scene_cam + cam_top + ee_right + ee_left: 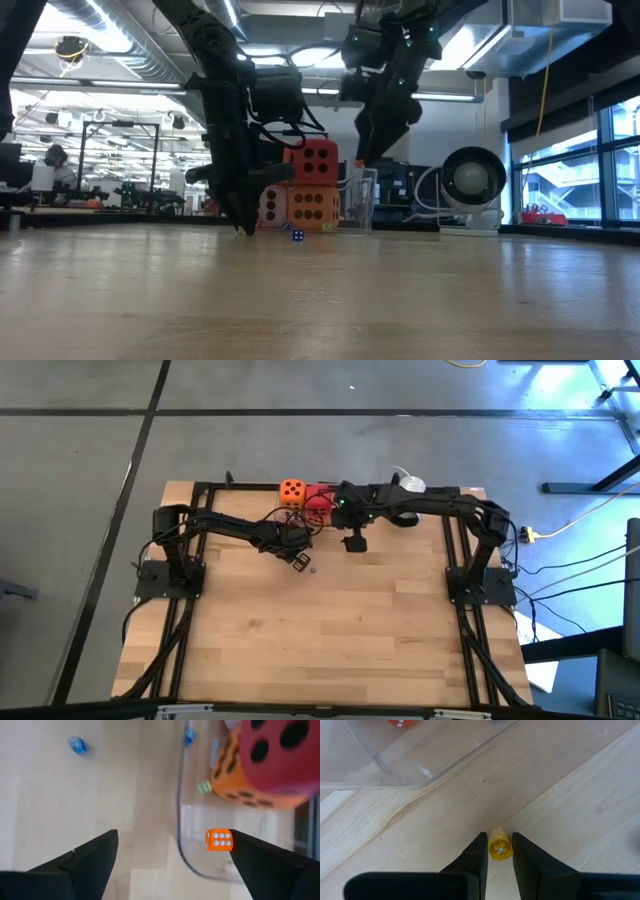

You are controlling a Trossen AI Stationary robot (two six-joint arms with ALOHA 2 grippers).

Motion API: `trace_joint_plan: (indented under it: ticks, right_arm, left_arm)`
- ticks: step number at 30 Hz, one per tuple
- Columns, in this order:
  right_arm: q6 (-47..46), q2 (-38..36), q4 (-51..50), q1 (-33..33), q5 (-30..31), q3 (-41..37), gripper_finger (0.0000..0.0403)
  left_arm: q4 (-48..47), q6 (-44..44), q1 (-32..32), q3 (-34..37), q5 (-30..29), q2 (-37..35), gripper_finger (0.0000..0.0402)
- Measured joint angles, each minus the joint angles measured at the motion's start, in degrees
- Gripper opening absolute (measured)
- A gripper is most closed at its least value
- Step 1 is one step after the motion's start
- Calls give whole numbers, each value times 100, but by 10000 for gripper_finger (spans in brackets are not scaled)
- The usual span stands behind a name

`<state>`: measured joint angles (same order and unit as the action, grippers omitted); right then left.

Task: Pick & Place Dice
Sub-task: Put the small orange dice in the transparent bin

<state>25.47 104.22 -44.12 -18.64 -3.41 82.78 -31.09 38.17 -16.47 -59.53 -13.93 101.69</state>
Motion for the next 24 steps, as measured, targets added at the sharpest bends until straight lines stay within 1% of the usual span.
trace_joint_plan:
  ticks: [4, 6, 10, 14, 18, 24]
  right_arm:
    - [-113, 2, 62, 1, 489, -169, 373]
    - [-134, 8, 140, -1, 494, -246, 373]
    - [-250, 9, 178, 23, 305, -352, 373]
    - [-189, 9, 178, 86, 315, -459, 373]
    - [-26, 9, 246, 140, 297, -468, 373]
    - [457, 9, 255, 253, 298, -468, 373]
  left_arm:
    - [0, 0, 2, 0, 2, 2, 63]
    - [2, -27, 2, 0, 4, 2, 63]
    - [2, -44, 1, 0, 4, 2, 63]
    - [2, -44, 2, 0, 4, 2, 63]
    - [2, -45, 2, 0, 6, 4, 63]
    - [2, -44, 2, 0, 4, 4, 63]
